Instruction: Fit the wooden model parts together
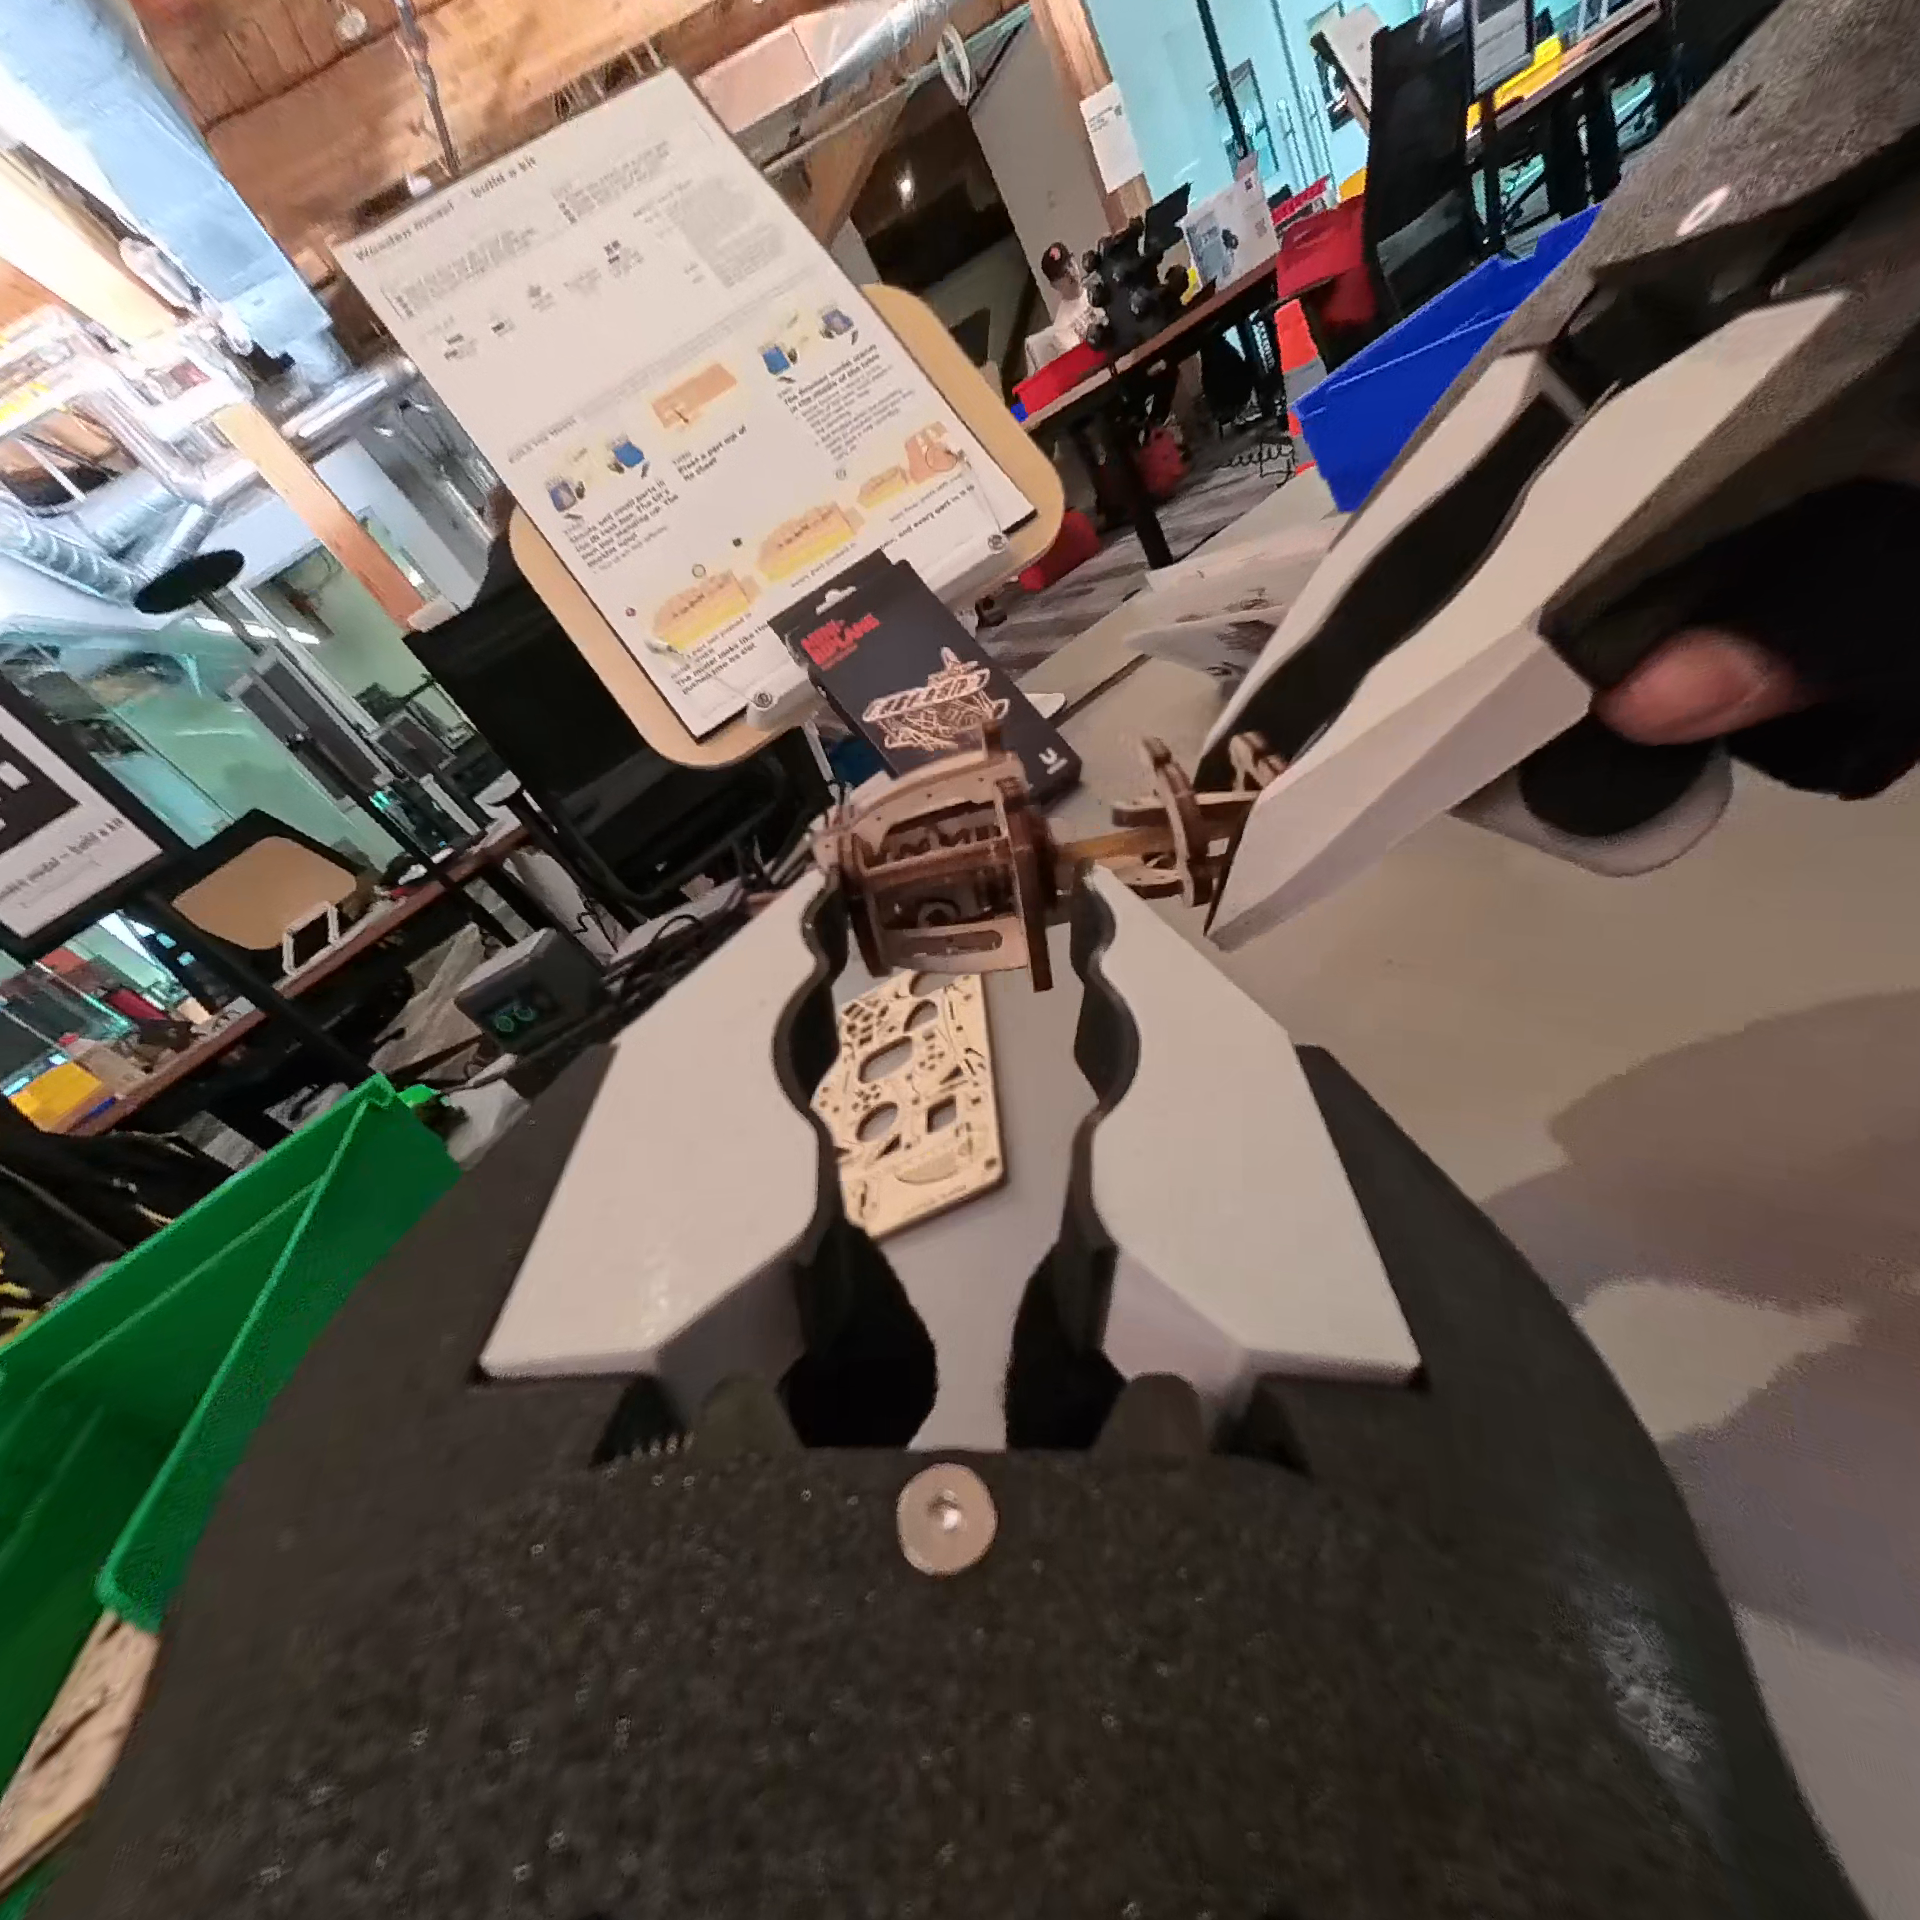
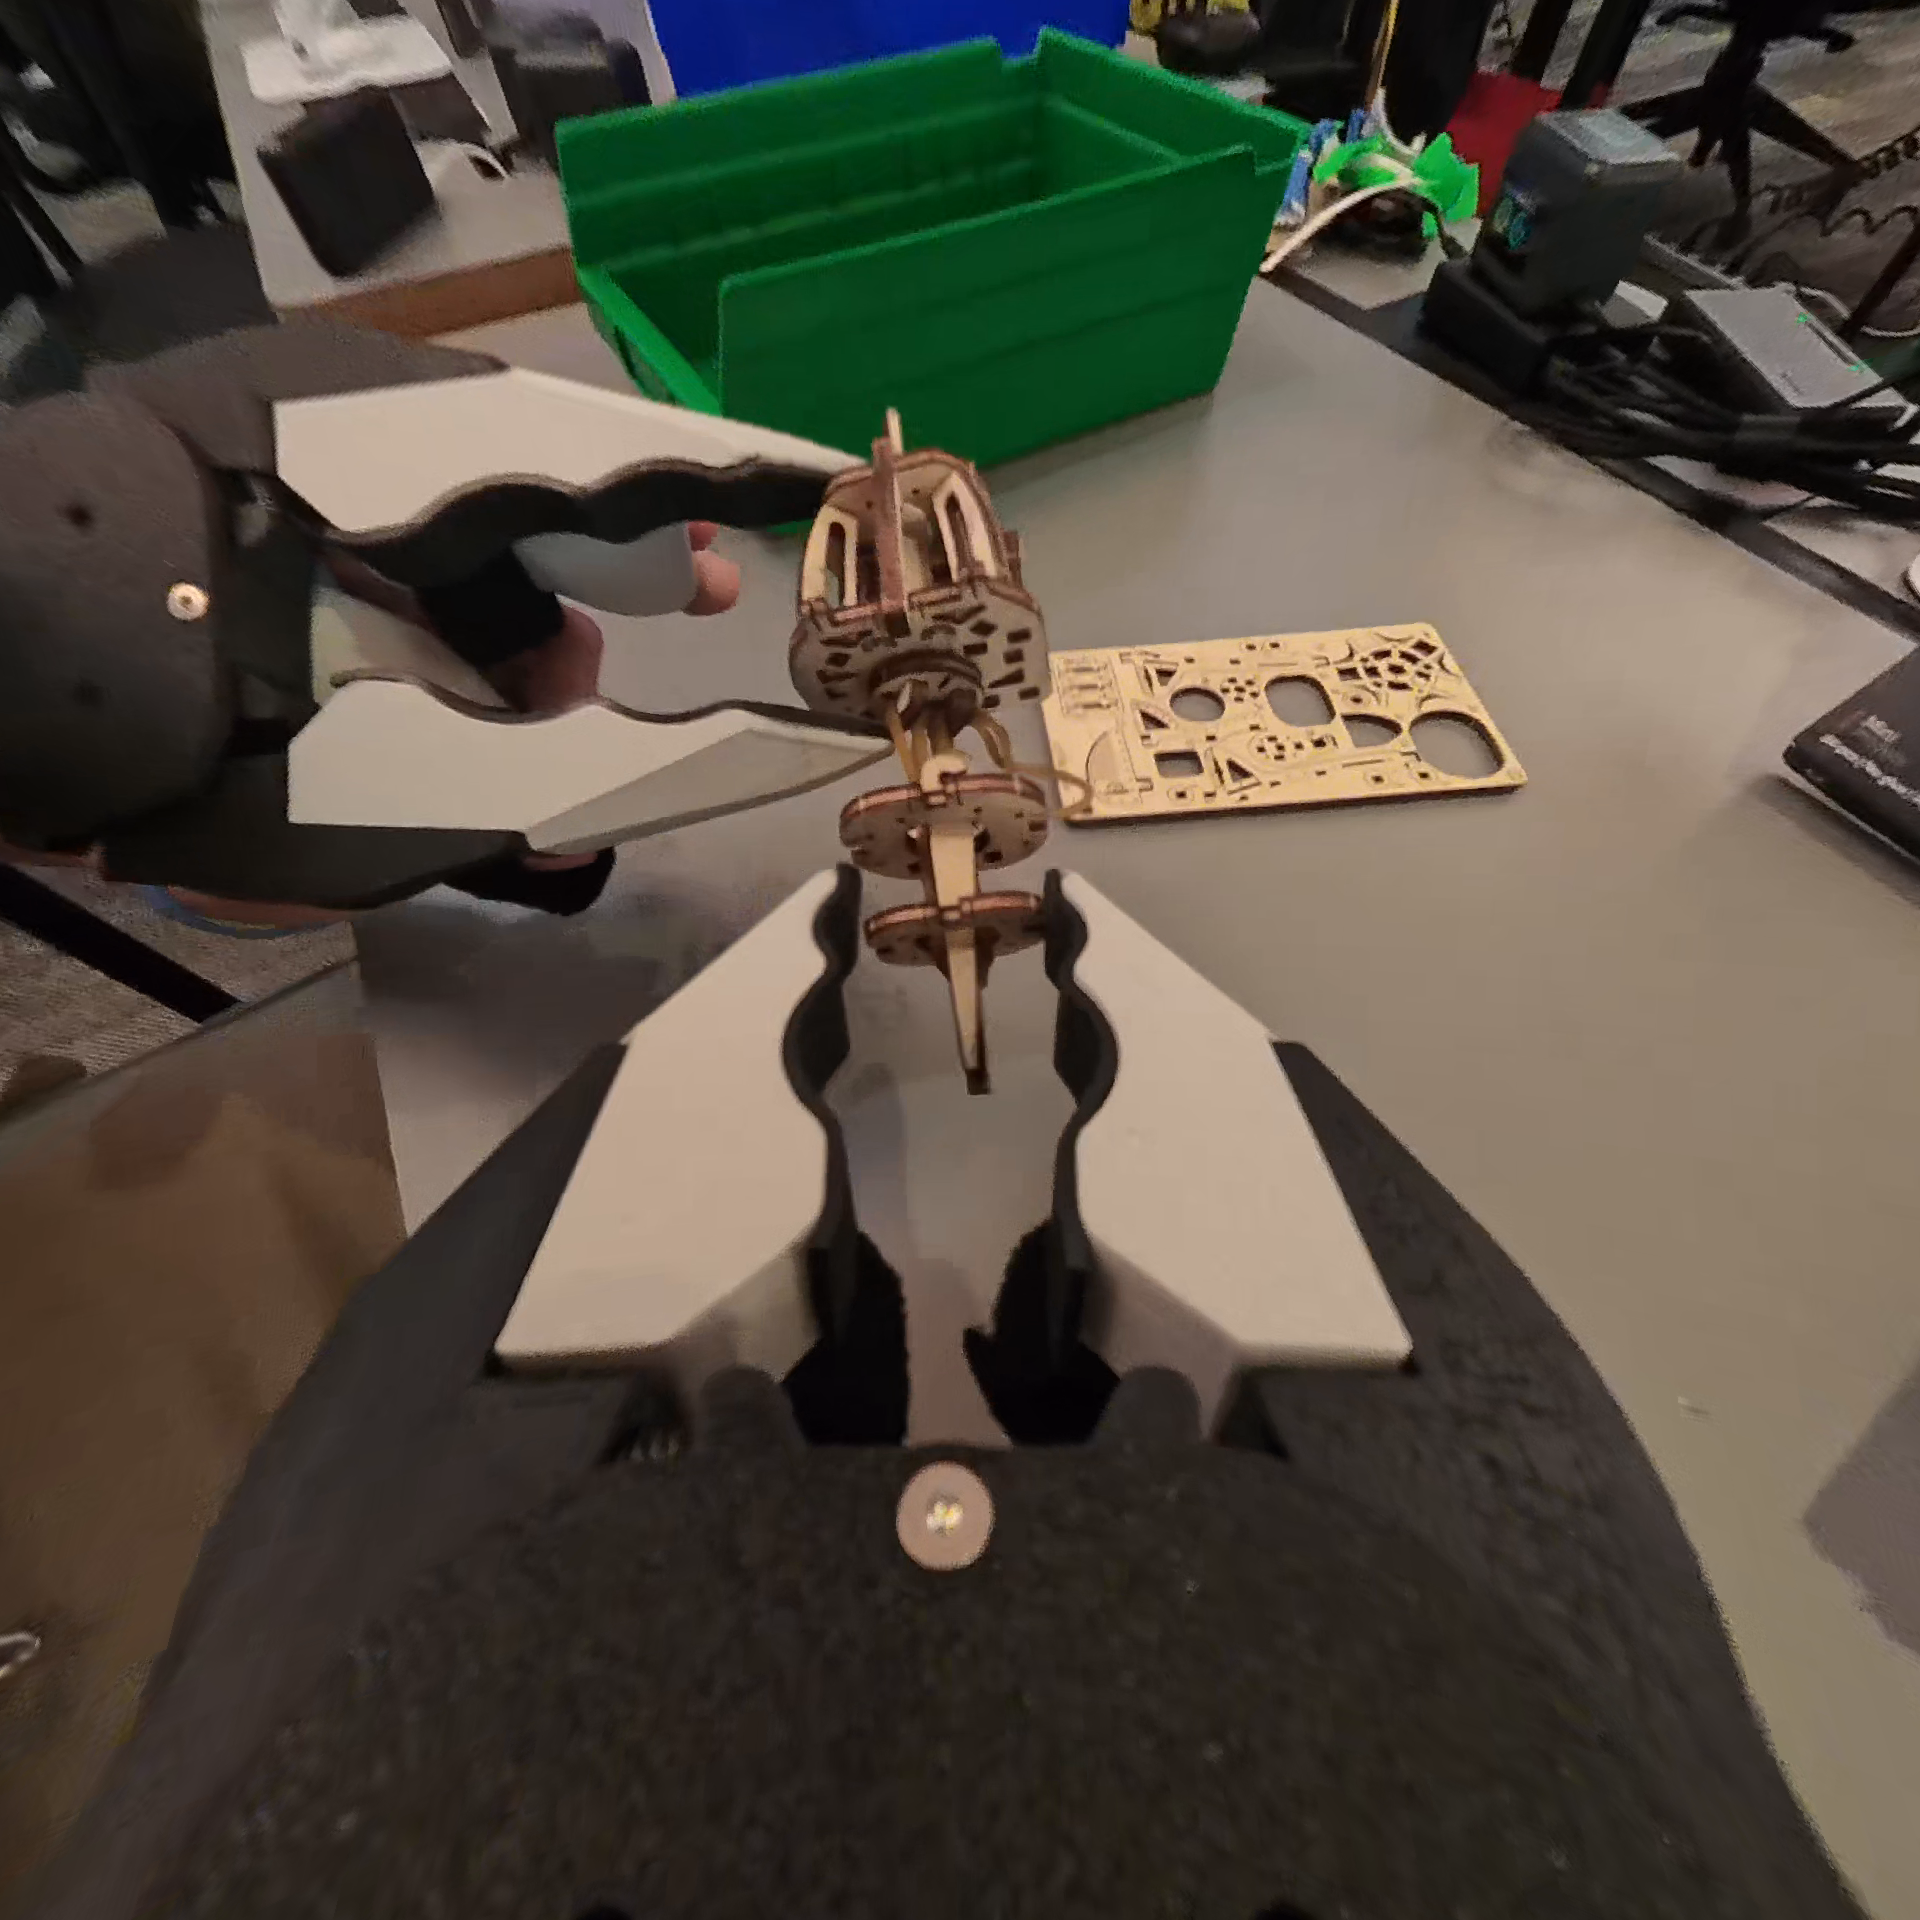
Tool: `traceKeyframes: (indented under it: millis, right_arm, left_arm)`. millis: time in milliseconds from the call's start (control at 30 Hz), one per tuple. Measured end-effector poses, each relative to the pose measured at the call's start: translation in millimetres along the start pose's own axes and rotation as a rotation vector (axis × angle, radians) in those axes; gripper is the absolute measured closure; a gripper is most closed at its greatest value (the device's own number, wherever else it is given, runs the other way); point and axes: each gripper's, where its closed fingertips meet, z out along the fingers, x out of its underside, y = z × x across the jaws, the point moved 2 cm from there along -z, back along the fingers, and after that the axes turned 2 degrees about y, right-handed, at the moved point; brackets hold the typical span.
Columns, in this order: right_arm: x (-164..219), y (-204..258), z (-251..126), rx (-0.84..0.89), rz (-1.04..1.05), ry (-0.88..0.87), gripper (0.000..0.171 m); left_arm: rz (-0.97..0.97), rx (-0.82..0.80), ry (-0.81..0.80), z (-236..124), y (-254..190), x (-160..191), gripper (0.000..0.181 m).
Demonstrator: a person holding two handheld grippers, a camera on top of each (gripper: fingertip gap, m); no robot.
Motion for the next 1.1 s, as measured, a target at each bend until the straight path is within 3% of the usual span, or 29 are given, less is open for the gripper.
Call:
traceKeyframes:
  millis: [400,633,700,767,933,1100]
  right_arm:
    - [56.2,27.9,-18.1,-0.055,0.027,0.207,0.139]
    - [89.9,35.6,-32.9,-0.108,-0.043,0.312,0.139]
    - [97.9,39.4,-35.6,-0.137,-0.077,0.334,0.139]
    - [104.5,41.7,-36.8,-0.154,-0.124,0.348,0.139]
    - [107.3,38.7,-36.7,-0.182,-0.118,0.339,0.139]
    - [110.6,31.1,-34.3,-0.174,-0.124,0.345,0.139]
  left_arm:
    - [-0.137,0.151,0.126,-31.7,-51.7,18.7,0.145]
    - [-0.18,0.381,0.31,-62.4,-80.9,34.6,0.122]
    - [-0.209,0.453,0.323,-71.7,-82.3,30.9,0.124]
    - [-0.21,0.554,0.32,-72.5,-75.8,21.7,0.139]
    - [-0.217,0.925,0.437,-40.9,-58.3,3.9,0.14]
    - [-0.1,1.318,0.62,-3.6,-77.1,24.3,0.145]
